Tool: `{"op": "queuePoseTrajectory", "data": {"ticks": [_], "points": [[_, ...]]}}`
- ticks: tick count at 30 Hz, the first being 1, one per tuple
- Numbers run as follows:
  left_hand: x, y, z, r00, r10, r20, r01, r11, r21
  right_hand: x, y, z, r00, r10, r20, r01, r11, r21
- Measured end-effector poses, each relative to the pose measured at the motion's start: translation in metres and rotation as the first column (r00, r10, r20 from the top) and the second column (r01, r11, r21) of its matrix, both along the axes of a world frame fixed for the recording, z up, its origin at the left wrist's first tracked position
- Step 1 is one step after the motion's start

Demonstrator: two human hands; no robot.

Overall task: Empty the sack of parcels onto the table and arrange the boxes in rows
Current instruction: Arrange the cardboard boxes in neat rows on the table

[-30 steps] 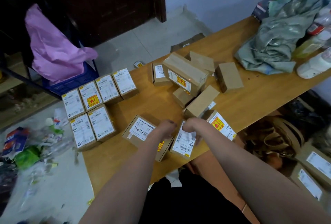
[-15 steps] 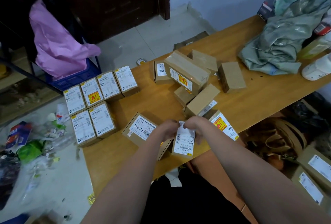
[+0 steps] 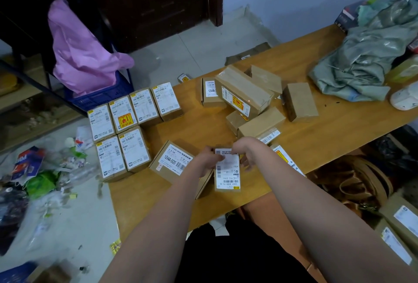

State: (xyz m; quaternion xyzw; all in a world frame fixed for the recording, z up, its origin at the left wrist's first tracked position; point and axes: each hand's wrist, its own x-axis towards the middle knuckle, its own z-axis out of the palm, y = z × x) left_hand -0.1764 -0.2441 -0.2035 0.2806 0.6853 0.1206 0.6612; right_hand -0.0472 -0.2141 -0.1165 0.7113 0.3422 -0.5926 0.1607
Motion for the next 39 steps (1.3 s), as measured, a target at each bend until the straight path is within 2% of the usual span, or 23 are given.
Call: {"op": "queuePoseTrajectory", "data": {"ticks": [4, 8, 12, 14, 19, 21, 24, 29, 31, 33, 36, 38, 39], "points": [[-0.01, -0.004, -0.003, 0.989, 0.125, 0.079, -0.124, 0.992, -0.018, -0.01, 0.003, 0.0, 1.0, -0.008, -0.027, 0.007, 1.0, -0.011], [-0.023, -0.005, 0.004, 0.962, 0.235, 0.143, -0.234, 0.972, -0.023, -0.021, 0.013, 0.005, 1.0, 0.029, 0.005, -0.03, 0.996, 0.088], [-0.043, -0.004, 0.009, 0.946, 0.25, 0.207, -0.249, 0.968, -0.029, -0.035, 0.026, 0.008, 0.988, 0.145, 0.051, -0.153, 0.964, 0.218], [-0.053, -0.003, 0.01, 0.93, 0.278, 0.24, -0.284, 0.959, -0.011, -0.041, 0.032, 0.007, 0.988, 0.149, 0.05, -0.157, 0.95, 0.27], [-0.082, -0.005, 0.018, 0.779, 0.514, 0.36, -0.551, 0.835, -0.001, -0.052, 0.039, 0.003, 0.987, 0.153, 0.049, -0.16, 0.913, 0.376], [-0.092, -0.008, 0.017, 0.751, 0.546, 0.372, -0.59, 0.807, 0.006, -0.057, 0.04, 0.001, 0.993, 0.114, -0.002, -0.105, 0.921, 0.376], [-0.101, -0.016, 0.018, 0.726, 0.579, 0.371, -0.633, 0.773, 0.031, -0.065, 0.039, -0.008, 0.977, -0.1, -0.187, 0.153, 0.943, 0.296], [-0.111, -0.031, 0.027, 0.75, 0.576, 0.325, -0.625, 0.778, 0.063, -0.071, 0.038, -0.01, 0.927, -0.186, -0.327, 0.263, 0.941, 0.21], [-0.113, -0.037, 0.028, 0.819, 0.524, 0.233, -0.556, 0.825, 0.1, -0.071, 0.038, -0.01, 0.898, -0.223, -0.379, 0.298, 0.942, 0.151], [-0.115, -0.045, 0.026, 0.9, 0.437, 0.001, -0.428, 0.882, 0.195, -0.072, 0.039, -0.012, 0.884, -0.226, -0.41, 0.317, 0.933, 0.171], [-0.124, -0.061, 0.011, 0.867, 0.301, -0.397, -0.181, 0.933, 0.313, -0.077, 0.043, -0.015, 0.888, -0.209, -0.41, 0.335, 0.905, 0.263], [-0.129, -0.073, -0.005, 0.82, 0.095, -0.564, 0.043, 0.973, 0.227, -0.081, 0.046, -0.015, 0.901, -0.183, -0.394, 0.328, 0.881, 0.342], [-0.13, -0.078, -0.013, 0.8, 0.013, -0.6, 0.113, 0.979, 0.172, -0.083, 0.048, -0.016, 0.91, -0.171, -0.377, 0.322, 0.865, 0.385]]}}
